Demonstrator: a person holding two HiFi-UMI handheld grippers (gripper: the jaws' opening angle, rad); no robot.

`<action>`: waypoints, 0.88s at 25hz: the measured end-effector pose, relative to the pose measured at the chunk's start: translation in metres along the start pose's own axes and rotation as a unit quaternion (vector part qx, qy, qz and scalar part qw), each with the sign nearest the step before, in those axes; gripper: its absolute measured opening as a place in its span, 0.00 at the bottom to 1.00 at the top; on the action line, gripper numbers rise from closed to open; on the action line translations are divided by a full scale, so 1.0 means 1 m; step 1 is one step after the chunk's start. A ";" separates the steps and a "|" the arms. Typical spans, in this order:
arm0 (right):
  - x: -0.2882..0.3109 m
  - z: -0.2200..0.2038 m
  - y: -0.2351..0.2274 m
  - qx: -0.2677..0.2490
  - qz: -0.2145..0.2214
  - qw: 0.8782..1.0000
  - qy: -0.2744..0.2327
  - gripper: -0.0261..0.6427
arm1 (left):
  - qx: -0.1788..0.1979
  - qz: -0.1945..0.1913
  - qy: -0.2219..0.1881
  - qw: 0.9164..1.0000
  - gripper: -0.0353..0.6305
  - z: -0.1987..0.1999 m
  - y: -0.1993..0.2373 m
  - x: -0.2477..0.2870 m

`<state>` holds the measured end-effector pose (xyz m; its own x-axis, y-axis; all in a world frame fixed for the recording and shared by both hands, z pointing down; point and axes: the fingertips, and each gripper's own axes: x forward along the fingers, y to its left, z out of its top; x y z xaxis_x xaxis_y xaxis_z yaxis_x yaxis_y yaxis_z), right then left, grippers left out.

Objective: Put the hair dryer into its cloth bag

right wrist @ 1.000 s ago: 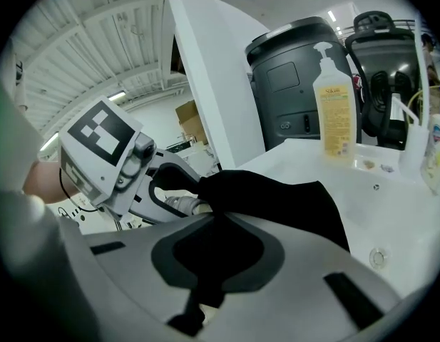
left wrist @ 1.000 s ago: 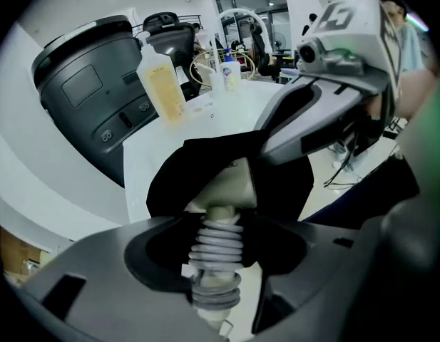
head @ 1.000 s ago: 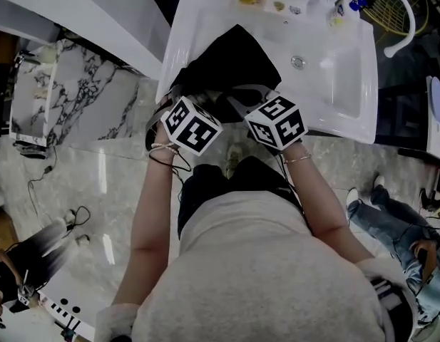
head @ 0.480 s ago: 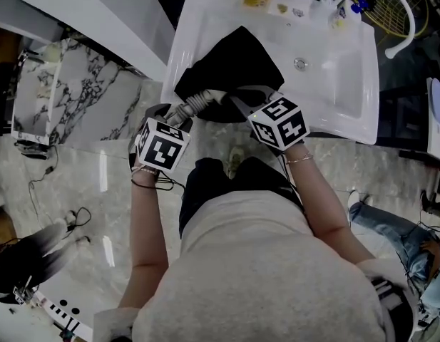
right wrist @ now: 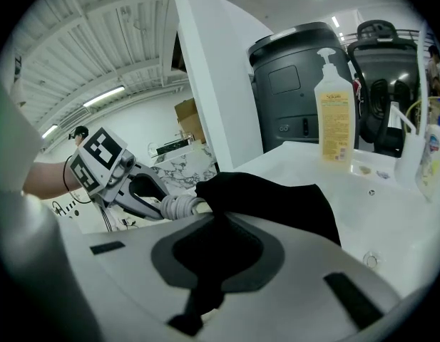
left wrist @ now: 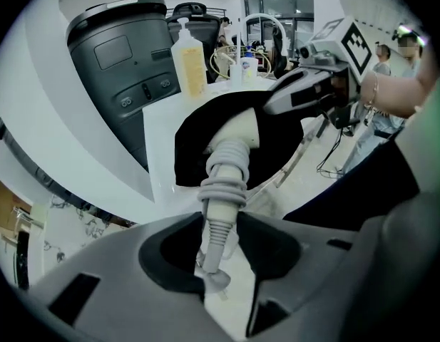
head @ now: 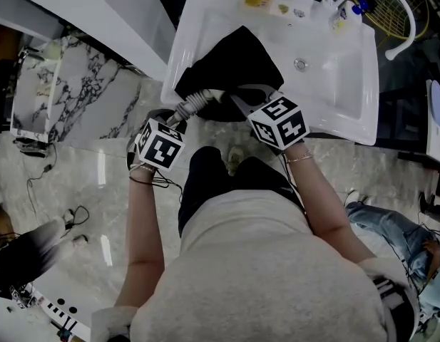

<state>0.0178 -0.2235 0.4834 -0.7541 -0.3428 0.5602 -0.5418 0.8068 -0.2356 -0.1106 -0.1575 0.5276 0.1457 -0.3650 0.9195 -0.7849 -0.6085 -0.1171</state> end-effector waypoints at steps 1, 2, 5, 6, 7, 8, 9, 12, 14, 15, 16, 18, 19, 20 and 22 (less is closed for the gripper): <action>0.000 0.001 0.000 -0.001 -0.001 1.000 -0.001 0.06 | -0.004 -0.004 0.002 1.000 0.28 0.000 -0.001 0.000; 0.001 0.002 0.001 -0.002 -0.001 1.000 -0.001 0.06 | -0.008 -0.006 0.004 1.000 0.27 0.000 -0.001 -0.001; 0.002 0.004 0.001 -0.002 0.000 1.000 -0.001 0.06 | -0.014 0.001 0.010 1.000 0.26 0.002 -0.006 -0.003; 0.002 0.005 0.001 -0.001 0.000 1.000 -0.001 0.06 | -0.022 0.003 0.008 1.000 0.26 0.003 -0.008 -0.003; 0.003 0.006 0.000 0.001 0.000 1.000 -0.003 0.06 | -0.035 0.004 0.005 0.999 0.26 0.004 -0.010 -0.003; 0.003 0.007 0.001 0.002 0.000 1.000 -0.004 0.06 | -0.049 0.005 0.000 0.999 0.26 0.006 -0.012 -0.003; 0.004 0.008 0.001 0.002 0.000 1.000 -0.005 0.06 | -0.062 0.007 -0.005 0.998 0.26 0.007 -0.014 -0.003; 0.006 0.010 0.002 0.001 0.001 1.000 -0.006 0.06 | -0.092 0.017 -0.022 0.995 0.26 0.015 -0.017 -0.003; 0.008 0.011 0.003 -0.001 0.000 1.000 -0.006 0.06 | -0.110 0.015 -0.034 0.993 0.26 0.023 -0.019 -0.002; 0.009 0.011 0.003 -0.002 0.001 1.000 -0.005 0.06 | -0.116 0.013 -0.039 0.992 0.26 0.027 -0.020 -0.001; 0.010 0.011 0.004 -0.005 0.002 1.000 -0.003 0.06 | -0.121 0.011 -0.042 0.992 0.26 0.030 -0.020 -0.001; 0.011 0.011 0.006 -0.010 0.005 1.000 0.000 0.06 | -0.121 0.012 -0.046 0.992 0.26 0.036 -0.020 -0.002; 0.011 0.011 0.006 -0.012 0.006 1.000 0.002 0.06 | -0.118 0.014 -0.048 0.992 0.26 0.040 -0.020 -0.002; 0.011 0.010 0.007 -0.013 0.006 1.000 0.003 0.06 | -0.114 0.017 -0.050 0.992 0.26 0.044 -0.019 -0.002; 0.013 0.009 0.008 -0.014 0.006 1.000 0.005 0.06 | -0.107 0.021 -0.056 0.992 0.26 0.053 -0.019 -0.001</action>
<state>0.0005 -0.2259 0.4813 -0.7567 -0.3280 0.5655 -0.5219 0.8240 -0.2203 -0.0639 -0.1834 0.5092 0.1669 -0.4704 0.8665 -0.9003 -0.4311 -0.0606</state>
